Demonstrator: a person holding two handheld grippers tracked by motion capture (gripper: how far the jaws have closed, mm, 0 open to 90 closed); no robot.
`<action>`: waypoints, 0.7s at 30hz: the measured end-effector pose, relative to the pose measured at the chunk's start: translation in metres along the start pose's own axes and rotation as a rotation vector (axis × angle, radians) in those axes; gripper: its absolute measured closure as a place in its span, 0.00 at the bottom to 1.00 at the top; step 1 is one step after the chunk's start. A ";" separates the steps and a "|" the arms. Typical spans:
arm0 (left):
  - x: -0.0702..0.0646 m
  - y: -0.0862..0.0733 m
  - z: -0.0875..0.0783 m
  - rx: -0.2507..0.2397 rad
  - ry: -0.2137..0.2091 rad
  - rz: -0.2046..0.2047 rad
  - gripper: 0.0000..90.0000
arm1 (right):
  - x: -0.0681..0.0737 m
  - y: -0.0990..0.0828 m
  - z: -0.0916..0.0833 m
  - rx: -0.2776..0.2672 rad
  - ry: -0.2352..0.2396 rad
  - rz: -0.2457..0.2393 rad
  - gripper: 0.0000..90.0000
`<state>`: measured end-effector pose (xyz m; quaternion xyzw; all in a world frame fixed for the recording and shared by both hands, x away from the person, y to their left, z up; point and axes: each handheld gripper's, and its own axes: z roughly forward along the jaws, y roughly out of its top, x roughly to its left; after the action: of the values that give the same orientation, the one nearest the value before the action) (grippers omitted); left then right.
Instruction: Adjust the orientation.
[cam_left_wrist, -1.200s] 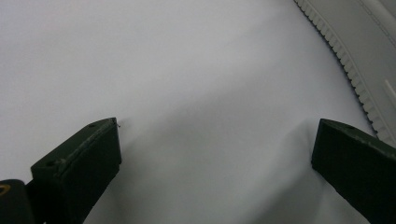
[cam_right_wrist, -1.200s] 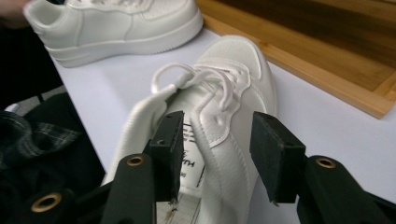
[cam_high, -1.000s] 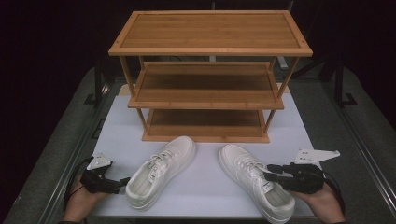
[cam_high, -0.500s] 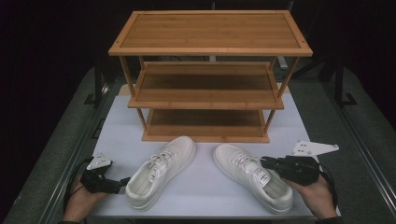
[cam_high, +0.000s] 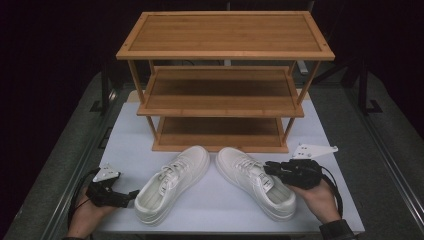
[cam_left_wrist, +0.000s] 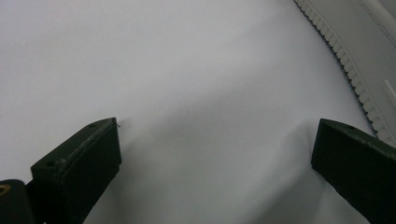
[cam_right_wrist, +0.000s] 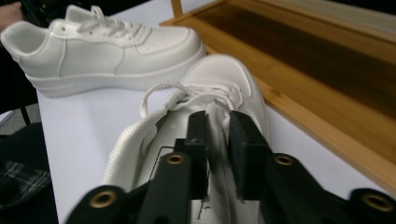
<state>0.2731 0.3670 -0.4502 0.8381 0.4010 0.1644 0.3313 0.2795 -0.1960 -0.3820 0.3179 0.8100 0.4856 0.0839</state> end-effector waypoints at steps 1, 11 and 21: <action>0.000 0.000 0.000 0.000 -0.002 -0.001 0.01 | -0.001 -0.002 0.000 0.009 0.000 0.000 0.81; -0.001 0.010 -0.014 -0.038 -0.064 -0.002 0.01 | -0.006 0.001 -0.005 -0.008 0.029 0.014 0.48; -0.013 0.041 -0.044 -0.129 -0.122 0.021 0.08 | -0.007 0.003 -0.008 -0.015 0.020 0.025 0.40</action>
<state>0.2643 0.3569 -0.3897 0.8276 0.3600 0.1418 0.4066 0.2825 -0.2050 -0.3764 0.3222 0.8032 0.4959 0.0720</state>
